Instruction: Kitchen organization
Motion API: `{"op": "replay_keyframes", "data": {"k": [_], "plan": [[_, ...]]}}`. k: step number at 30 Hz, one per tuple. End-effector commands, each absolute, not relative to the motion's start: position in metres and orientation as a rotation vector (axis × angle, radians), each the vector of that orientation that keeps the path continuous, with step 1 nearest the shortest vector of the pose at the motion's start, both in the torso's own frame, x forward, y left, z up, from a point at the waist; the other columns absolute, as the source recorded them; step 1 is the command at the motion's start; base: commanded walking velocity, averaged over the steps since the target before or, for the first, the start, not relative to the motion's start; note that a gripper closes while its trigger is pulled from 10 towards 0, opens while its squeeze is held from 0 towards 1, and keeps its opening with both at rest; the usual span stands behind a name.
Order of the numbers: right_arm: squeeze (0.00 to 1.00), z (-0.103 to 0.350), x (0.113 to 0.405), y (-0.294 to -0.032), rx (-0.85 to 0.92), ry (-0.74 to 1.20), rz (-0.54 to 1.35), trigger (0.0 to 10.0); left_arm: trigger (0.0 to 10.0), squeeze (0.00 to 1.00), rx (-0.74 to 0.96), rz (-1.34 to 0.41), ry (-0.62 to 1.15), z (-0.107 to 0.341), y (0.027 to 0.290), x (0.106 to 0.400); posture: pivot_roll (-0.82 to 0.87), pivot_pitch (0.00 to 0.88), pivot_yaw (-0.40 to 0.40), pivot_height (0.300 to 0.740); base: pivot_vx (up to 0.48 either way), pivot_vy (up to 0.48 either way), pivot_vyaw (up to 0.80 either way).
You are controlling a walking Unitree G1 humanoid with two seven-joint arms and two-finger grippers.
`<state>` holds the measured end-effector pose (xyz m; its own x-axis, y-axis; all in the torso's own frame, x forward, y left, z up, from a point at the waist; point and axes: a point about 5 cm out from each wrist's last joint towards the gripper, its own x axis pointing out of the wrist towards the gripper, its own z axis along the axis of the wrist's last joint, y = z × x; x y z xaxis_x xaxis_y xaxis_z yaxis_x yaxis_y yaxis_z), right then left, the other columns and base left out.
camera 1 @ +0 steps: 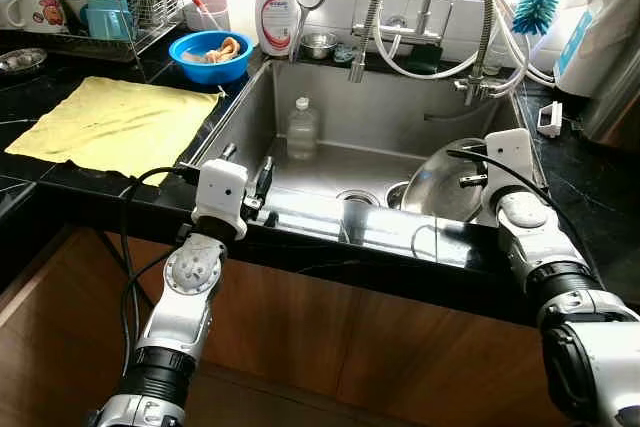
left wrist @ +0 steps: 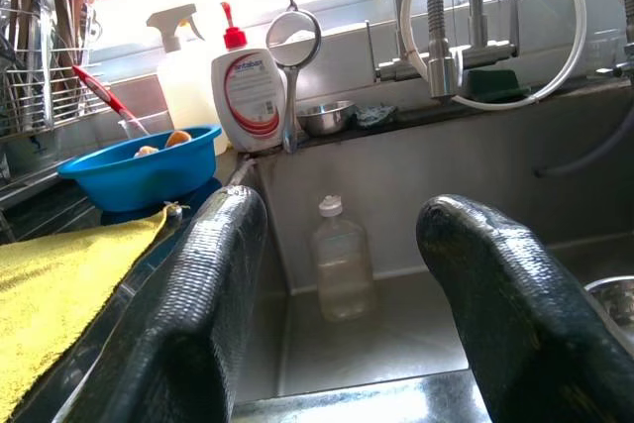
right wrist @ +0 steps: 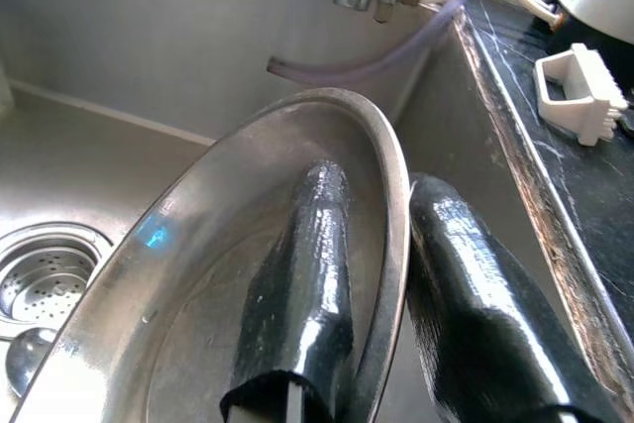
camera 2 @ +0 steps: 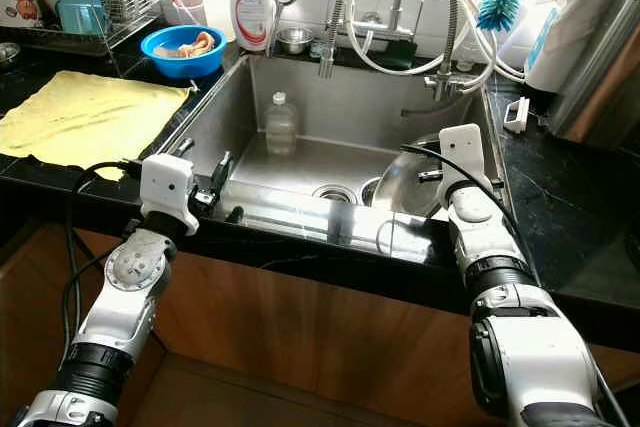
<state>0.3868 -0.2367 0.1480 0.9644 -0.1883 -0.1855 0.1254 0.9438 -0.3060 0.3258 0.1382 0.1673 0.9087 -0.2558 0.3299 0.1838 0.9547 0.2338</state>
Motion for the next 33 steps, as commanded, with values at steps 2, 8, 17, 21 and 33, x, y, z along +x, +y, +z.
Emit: {"op": "replay_keyframes", "data": {"k": [2,8,17,21,33], "plan": [[0.47,0.153,0.389,-0.235,-0.249,0.187,-0.158,10.0,10.0,0.00,0.183,-0.229,-0.362,0.168,0.140,0.324,0.07,0.000,-0.045,0.740,0.000,0.000,0.00],[1.00,0.145,0.386,-0.238,-0.243,0.213,-0.156,10.0,10.0,0.00,0.161,-0.240,-0.318,0.160,0.139,0.324,0.07,0.000,-0.044,0.740,0.000,0.000,0.00],[0.00,0.144,0.386,-0.236,-0.247,0.204,-0.147,10.0,10.0,0.00,0.152,-0.235,-0.309,0.158,0.141,0.322,0.07,0.000,-0.039,0.740,0.000,0.000,0.00],[0.00,0.160,0.389,-0.237,-0.256,0.100,-0.176,10.0,10.0,0.00,0.120,-0.210,-0.303,0.158,0.145,0.323,0.07,0.000,-0.039,0.740,0.000,0.000,0.00],[0.00,0.170,0.351,-0.265,-0.200,-0.062,-0.336,10.0,10.0,0.00,0.109,-0.214,-0.296,0.156,0.144,0.323,0.04,0.000,-0.039,0.740,0.000,0.000,0.00]]}}
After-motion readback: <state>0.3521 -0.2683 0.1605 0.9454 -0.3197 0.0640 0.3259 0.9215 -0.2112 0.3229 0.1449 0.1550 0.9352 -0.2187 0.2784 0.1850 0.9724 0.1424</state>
